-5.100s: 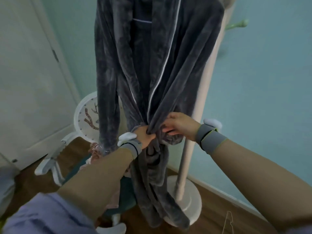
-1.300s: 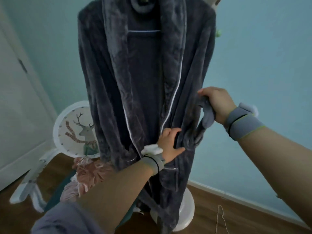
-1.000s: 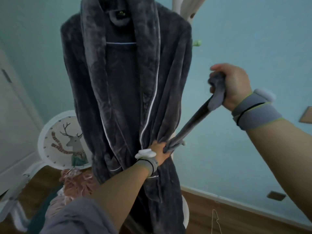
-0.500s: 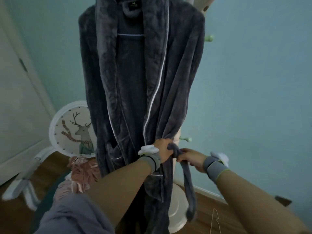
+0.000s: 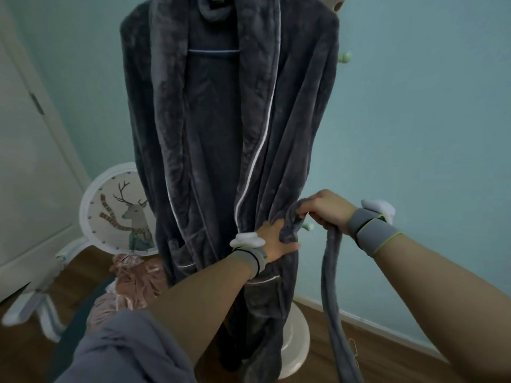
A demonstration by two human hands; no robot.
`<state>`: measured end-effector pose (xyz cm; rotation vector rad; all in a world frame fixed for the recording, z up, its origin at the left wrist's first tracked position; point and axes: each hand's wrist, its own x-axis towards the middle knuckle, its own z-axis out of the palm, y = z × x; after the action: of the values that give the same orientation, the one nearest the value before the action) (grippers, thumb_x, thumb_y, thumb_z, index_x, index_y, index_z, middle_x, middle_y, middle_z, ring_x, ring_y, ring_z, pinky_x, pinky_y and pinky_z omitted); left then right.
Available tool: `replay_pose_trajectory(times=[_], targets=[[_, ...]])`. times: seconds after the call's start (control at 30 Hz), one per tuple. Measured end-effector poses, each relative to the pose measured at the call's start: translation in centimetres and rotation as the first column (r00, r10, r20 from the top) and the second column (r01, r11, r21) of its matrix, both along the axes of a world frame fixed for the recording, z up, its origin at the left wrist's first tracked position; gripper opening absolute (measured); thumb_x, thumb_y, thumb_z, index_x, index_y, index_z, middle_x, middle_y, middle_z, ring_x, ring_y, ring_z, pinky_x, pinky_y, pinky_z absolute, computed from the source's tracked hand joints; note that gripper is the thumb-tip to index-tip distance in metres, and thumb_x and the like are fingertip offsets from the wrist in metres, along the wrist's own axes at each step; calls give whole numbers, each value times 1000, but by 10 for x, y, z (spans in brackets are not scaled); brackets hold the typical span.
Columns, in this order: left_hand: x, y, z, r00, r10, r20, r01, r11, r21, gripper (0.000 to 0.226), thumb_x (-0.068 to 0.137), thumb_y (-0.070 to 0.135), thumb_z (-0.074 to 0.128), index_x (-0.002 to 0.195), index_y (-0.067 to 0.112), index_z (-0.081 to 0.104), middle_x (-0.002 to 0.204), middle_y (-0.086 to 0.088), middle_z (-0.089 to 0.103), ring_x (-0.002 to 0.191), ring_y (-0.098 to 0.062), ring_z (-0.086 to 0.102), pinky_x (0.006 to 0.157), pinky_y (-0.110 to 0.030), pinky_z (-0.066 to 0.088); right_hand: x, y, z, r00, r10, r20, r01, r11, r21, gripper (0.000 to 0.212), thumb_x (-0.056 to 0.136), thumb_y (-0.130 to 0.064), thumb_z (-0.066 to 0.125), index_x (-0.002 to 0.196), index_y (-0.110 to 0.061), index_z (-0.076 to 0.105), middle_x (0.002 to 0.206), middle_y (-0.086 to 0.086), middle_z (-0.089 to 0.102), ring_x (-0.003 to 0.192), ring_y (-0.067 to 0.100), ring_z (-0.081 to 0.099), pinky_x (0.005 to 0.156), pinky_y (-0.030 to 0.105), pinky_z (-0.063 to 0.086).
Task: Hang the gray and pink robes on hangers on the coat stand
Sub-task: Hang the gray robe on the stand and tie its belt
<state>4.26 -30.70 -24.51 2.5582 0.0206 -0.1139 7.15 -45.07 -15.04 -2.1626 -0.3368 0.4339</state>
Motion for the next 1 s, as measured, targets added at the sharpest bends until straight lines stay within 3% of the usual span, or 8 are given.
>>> replay_pose_trajectory(times=[0.1, 0.2, 0.37, 0.5, 0.67, 0.77, 0.87, 1.0], targets=[[-2, -5, -10, 991, -114, 71, 124, 980, -154, 56, 85, 40, 60, 135, 26, 39, 130, -5, 56, 116, -22, 56, 97, -33, 47, 11, -24, -2, 996, -87, 16, 88, 991, -99, 39, 81, -43, 63, 64, -8, 60, 43, 0, 32, 40, 16, 27, 43, 24, 24], [-17, 5, -23, 979, -103, 178, 131, 980, -153, 60, 88, 36, 56, 141, 39, 27, 110, -2, 58, 87, -11, 55, 77, -21, 44, 22, -55, -24, 975, -196, 106, 220, 922, -318, 37, 85, -32, 60, 65, -2, 51, 58, 8, 45, 53, 22, 39, 49, 29, 26], [-35, 73, -45, 820, 500, 279, -469, 866, -174, 24, 84, 20, 61, 101, 8, 50, 102, -12, 55, 99, -32, 56, 77, -33, 45, 25, -66, -64, 932, -362, 12, 339, 861, -380, 16, 87, -14, 54, 84, 0, 60, 72, 15, 59, 66, 27, 57, 61, 30, 44], [-35, 139, -45, 560, 828, 27, -800, 549, -243, 64, 81, 23, 62, 135, 3, 33, 138, -19, 40, 126, -37, 42, 104, -46, 40, 24, -44, -76, 945, -320, -64, 272, 882, -385, 21, 88, -13, 52, 90, 5, 64, 91, 17, 61, 87, 32, 61, 73, 33, 43], [-18, 182, -54, 564, 825, -46, -810, 540, -229, 86, 81, 30, 64, 147, 13, 10, 149, -18, 22, 135, -38, 30, 112, -47, 31, 18, -33, -88, 936, -341, -87, 302, 906, -298, 33, 89, -40, 54, 87, -8, 63, 69, 8, 52, 61, 23, 46, 64, 28, 39], [-8, 200, -56, 568, 815, -116, -813, 533, -235, 94, 78, 36, 67, 148, 19, 6, 152, -17, 18, 137, -38, 27, 112, -49, 30, 24, -27, -93, 914, -405, -18, 394, 897, -202, 22, 92, -24, 54, 97, -6, 64, 65, 9, 56, 57, 23, 50, 70, 30, 44], [-6, 221, -61, 700, 672, -243, -714, 659, -236, 82, 80, 31, 66, 146, 14, 21, 148, -17, 35, 131, -38, 40, 108, -49, 37, 26, -25, -100, 905, -422, -49, 414, 902, -120, 21, 90, -5, 53, 104, 5, 64, 81, 16, 64, 79, 28, 61, 89, 39, 50], [-9, 214, -62, 803, 554, -218, -575, 626, -527, 57, 86, 8, 60, 139, 8, 39, 139, -14, 50, 125, -33, 49, 106, -41, 40, 23, -21, -95, 883, -458, -99, 452, 888, -83, 25, 88, -9, 52, 105, 5, 63, 67, 10, 49, 55, 21, 41, 56, 29, 37]])
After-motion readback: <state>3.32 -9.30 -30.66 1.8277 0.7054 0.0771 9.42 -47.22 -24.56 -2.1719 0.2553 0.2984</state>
